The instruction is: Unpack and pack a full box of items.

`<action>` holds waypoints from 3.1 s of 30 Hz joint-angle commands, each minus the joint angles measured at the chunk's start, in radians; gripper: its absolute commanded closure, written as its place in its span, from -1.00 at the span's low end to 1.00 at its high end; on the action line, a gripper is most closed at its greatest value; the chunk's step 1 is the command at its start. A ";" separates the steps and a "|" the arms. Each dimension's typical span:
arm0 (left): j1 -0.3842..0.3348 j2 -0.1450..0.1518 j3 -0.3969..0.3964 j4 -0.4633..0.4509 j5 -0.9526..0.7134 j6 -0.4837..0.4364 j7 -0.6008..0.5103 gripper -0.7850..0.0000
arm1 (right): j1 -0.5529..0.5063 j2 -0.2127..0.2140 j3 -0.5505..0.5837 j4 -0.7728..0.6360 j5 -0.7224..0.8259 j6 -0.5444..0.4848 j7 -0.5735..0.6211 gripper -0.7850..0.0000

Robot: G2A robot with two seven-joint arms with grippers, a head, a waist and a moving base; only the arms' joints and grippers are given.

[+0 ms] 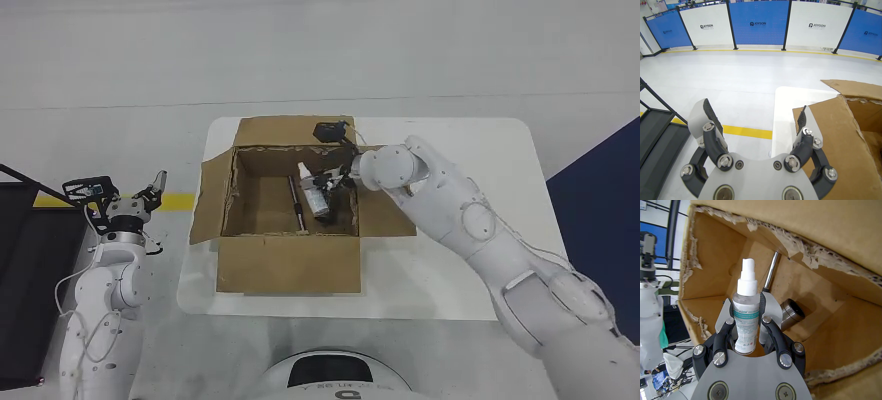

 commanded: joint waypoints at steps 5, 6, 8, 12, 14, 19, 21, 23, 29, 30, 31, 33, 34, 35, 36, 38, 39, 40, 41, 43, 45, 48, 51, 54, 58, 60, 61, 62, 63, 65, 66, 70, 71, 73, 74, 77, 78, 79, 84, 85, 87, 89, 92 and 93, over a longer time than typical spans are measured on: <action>0.000 0.000 0.000 0.000 0.000 0.000 0.000 -1.00 | 0.029 -0.046 -0.053 0.072 -0.040 0.057 -0.071 0.78; 0.000 0.000 0.000 0.000 0.000 0.000 0.000 -1.00 | 0.032 -0.052 -0.057 0.081 -0.040 0.063 -0.078 0.73; 0.000 0.000 0.000 0.000 0.000 0.000 0.000 -1.00 | 0.038 -0.063 -0.064 0.097 -0.044 0.078 -0.092 0.51; 0.000 0.000 0.000 0.000 0.000 0.000 0.000 -1.00 | 0.046 -0.083 -0.075 0.125 -0.053 0.105 -0.105 0.00; 0.000 0.000 0.000 0.000 0.000 0.000 0.000 -1.00 | 0.048 -0.090 -0.075 0.139 -0.051 0.104 -0.106 -0.52; 0.000 0.000 0.000 0.000 0.000 0.000 0.000 -1.00 | 0.050 -0.098 -0.055 0.166 -0.035 0.078 -0.110 -1.00; 0.000 0.000 0.000 0.000 0.000 0.000 0.000 -1.00 | 0.045 -0.093 -0.033 0.159 -0.007 0.023 -0.084 -0.94; 0.000 0.000 0.000 0.000 0.000 0.000 0.000 -1.00 | 0.041 -0.077 -0.001 0.140 -0.002 -0.042 -0.052 -0.97; 0.000 0.000 0.000 0.000 0.000 0.000 0.000 -1.00 | -0.085 0.044 0.251 -0.105 -0.018 -0.221 0.055 -1.00; 0.000 0.000 0.000 0.000 0.000 0.000 0.000 -1.00 | -0.130 0.071 0.317 -0.174 -0.030 -0.229 0.078 -1.00; 0.000 0.000 0.000 0.000 0.000 0.000 0.000 -1.00 | -0.184 0.097 0.388 -0.245 -0.042 -0.232 0.100 -1.00; 0.000 0.000 0.000 0.000 0.000 0.000 0.000 -1.00 | -0.308 0.142 0.535 -0.389 -0.059 -0.231 0.147 -1.00; 0.000 0.000 0.000 0.000 0.000 0.000 0.000 -1.00 | -0.373 0.161 0.609 -0.454 -0.060 -0.234 0.164 -1.00; 0.000 0.000 0.000 0.000 0.000 0.000 0.000 -1.00 | -0.435 0.176 0.676 -0.508 -0.056 -0.239 0.179 -1.00; 0.000 0.000 0.000 0.000 0.000 0.000 0.000 -1.00 | -0.490 0.189 0.737 -0.550 -0.045 -0.245 0.193 -1.00; 0.000 0.000 0.000 0.000 0.000 0.000 0.000 -1.00 | -0.578 0.206 0.840 -0.587 -0.005 -0.251 0.212 -1.00; 0.000 0.000 0.000 0.000 0.000 0.000 0.000 -1.00 | -0.605 0.212 0.877 -0.589 0.023 -0.248 0.222 -1.00; 0.000 0.000 0.000 0.000 0.000 0.000 0.000 -1.00 | -0.618 0.214 0.895 -0.583 0.039 -0.238 0.231 -1.00; 0.000 0.000 0.000 0.000 0.000 0.000 0.000 -1.00 | -0.618 0.214 0.895 -0.583 0.039 -0.238 0.231 -1.00; 0.000 0.000 0.000 0.000 0.000 0.000 0.000 -1.00 | -0.618 0.214 0.895 -0.583 0.039 -0.238 0.231 -1.00; 0.000 0.000 0.000 0.000 0.000 0.000 0.000 -1.00 | -0.618 0.214 0.895 -0.583 0.039 -0.238 0.231 -1.00; 0.000 0.000 0.000 0.000 0.000 0.000 0.000 -1.00 | -0.618 0.214 0.895 -0.583 0.039 -0.238 0.231 -1.00; 0.000 0.000 0.000 0.000 0.000 0.000 0.000 -1.00 | -0.618 0.214 0.895 -0.583 0.039 -0.238 0.231 -1.00; 0.000 0.000 0.000 0.000 0.000 0.000 0.000 -1.00 | -0.622 0.215 0.896 -0.582 0.029 -0.239 0.232 -1.00; 0.000 0.000 0.000 0.000 0.000 0.000 0.000 -1.00 | -0.720 0.238 0.978 -0.573 -0.155 -0.272 0.230 -1.00; 0.000 0.000 0.000 0.000 0.000 0.000 0.000 -1.00 | -0.791 0.250 1.042 -0.555 -0.200 -0.306 0.238 -1.00; 0.000 0.000 0.000 0.000 0.000 0.000 0.000 -1.00 | -0.826 0.256 1.077 -0.549 -0.235 -0.315 0.222 -1.00; 0.000 0.000 0.000 0.000 0.000 0.000 0.000 -1.00 | -0.861 0.259 1.105 -0.545 -0.239 -0.329 0.207 -1.00; 0.000 0.000 0.000 0.000 0.000 0.000 0.000 -1.00 | -0.891 0.262 1.133 -0.542 -0.227 -0.345 0.195 -1.00; 0.000 0.000 0.000 0.000 0.000 0.000 0.000 -1.00 | -0.952 0.266 1.201 -0.540 -0.203 -0.365 0.158 -1.00; 0.000 0.000 0.000 0.000 0.000 0.000 0.000 -1.00 | -0.983 0.268 1.229 -0.547 -0.193 -0.375 0.143 -1.00; 0.000 0.000 0.000 0.000 0.000 0.000 0.000 -1.00 | -1.087 0.271 1.299 -0.593 -0.251 -0.347 0.081 -1.00; 0.000 0.000 0.000 0.000 0.000 0.000 0.000 -1.00 | -1.103 0.271 1.297 -0.608 -0.288 -0.323 0.073 -1.00; 0.000 0.000 0.000 0.000 0.000 0.000 0.000 -1.00 | -1.115 0.271 1.272 -0.632 -0.371 -0.262 0.055 -1.00; 0.000 0.000 0.000 0.000 0.000 0.000 0.000 -1.00 | -1.113 0.270 1.254 -0.636 -0.396 -0.241 0.048 -1.00; 0.000 0.000 0.000 0.000 0.000 0.000 0.000 -1.00 | -1.088 0.268 1.201 -0.638 -0.456 -0.176 0.033 -1.00; 0.000 0.000 0.000 0.000 0.000 0.000 0.000 -1.00 | -1.078 0.267 1.184 -0.638 -0.474 -0.154 0.035 -1.00; 0.000 0.000 0.000 0.000 0.000 0.000 0.000 -1.00 | -1.066 0.267 1.168 -0.635 -0.497 -0.132 0.038 -1.00; 0.000 0.000 0.000 0.000 0.000 0.000 0.000 -1.00 | -1.014 0.266 1.104 -0.609 -0.585 -0.045 0.063 -1.00; 0.000 0.000 0.000 0.000 0.000 0.000 0.000 -1.00 | -1.007 0.266 1.096 -0.602 -0.598 -0.032 0.069 -1.00; 0.000 0.000 0.000 0.000 0.000 0.000 0.000 -1.00 | -0.993 0.266 1.083 -0.590 -0.618 -0.010 0.080 -1.00; 0.000 0.000 0.000 0.000 0.000 0.000 0.000 -1.00 | -0.985 0.266 1.075 -0.583 -0.630 0.005 0.089 -1.00; 0.000 0.000 0.000 0.000 0.000 0.000 0.000 -1.00 | -0.980 0.266 1.072 -0.578 -0.636 0.012 0.099 -0.39; 0.000 0.000 0.000 0.000 0.000 0.000 0.000 -1.00 | -0.979 0.266 1.071 -0.577 -0.637 0.012 0.102 -0.20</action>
